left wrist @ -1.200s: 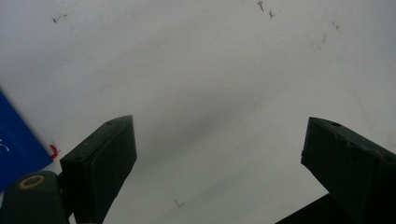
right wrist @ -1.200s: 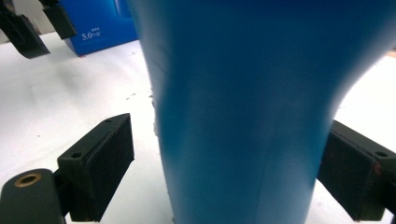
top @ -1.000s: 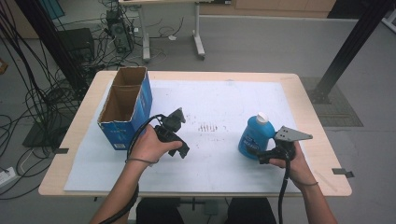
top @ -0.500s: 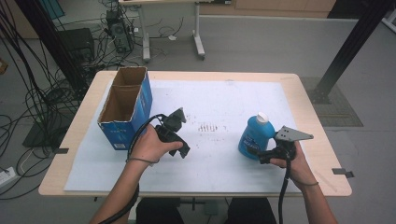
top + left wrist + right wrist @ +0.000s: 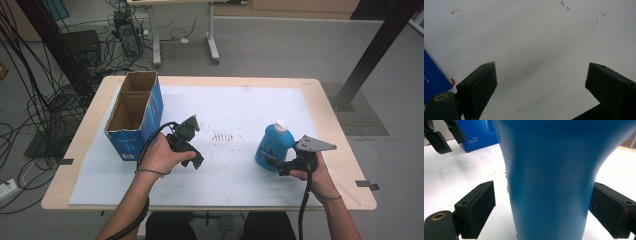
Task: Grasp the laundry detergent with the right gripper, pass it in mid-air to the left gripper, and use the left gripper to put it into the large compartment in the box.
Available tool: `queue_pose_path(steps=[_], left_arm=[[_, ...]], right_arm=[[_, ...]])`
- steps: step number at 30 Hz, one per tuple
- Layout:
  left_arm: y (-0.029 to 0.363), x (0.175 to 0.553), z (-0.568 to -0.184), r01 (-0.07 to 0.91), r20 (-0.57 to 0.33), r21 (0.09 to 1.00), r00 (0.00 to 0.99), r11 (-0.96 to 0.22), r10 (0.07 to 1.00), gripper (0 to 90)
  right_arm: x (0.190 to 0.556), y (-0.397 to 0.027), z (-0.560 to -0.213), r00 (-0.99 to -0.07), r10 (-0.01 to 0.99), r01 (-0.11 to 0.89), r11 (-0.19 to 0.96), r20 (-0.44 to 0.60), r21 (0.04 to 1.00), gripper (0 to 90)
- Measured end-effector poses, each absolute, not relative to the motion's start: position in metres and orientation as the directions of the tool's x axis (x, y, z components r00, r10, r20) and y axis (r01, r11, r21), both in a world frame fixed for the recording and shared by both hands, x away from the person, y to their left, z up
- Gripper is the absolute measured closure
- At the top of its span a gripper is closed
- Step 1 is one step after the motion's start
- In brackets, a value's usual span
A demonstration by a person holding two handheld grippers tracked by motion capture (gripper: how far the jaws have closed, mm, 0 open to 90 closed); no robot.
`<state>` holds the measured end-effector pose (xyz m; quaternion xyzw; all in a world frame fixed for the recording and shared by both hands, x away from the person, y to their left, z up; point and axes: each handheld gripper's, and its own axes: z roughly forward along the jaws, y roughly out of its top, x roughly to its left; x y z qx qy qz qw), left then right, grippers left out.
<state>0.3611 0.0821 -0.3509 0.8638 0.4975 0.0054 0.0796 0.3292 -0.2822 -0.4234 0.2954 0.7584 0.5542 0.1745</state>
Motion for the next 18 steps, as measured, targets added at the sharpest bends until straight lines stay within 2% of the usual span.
queue_pose_path(steps=[18], left_arm=[[0.0834,0.3620,-0.3493,0.858,-0.066,0.145,0.505,-0.493,0.860,10.6]], right_arm=[[0.3297,-0.2811,-0.4230,-0.764,0.642,0.253,0.210,0.061,0.944,10.0]])
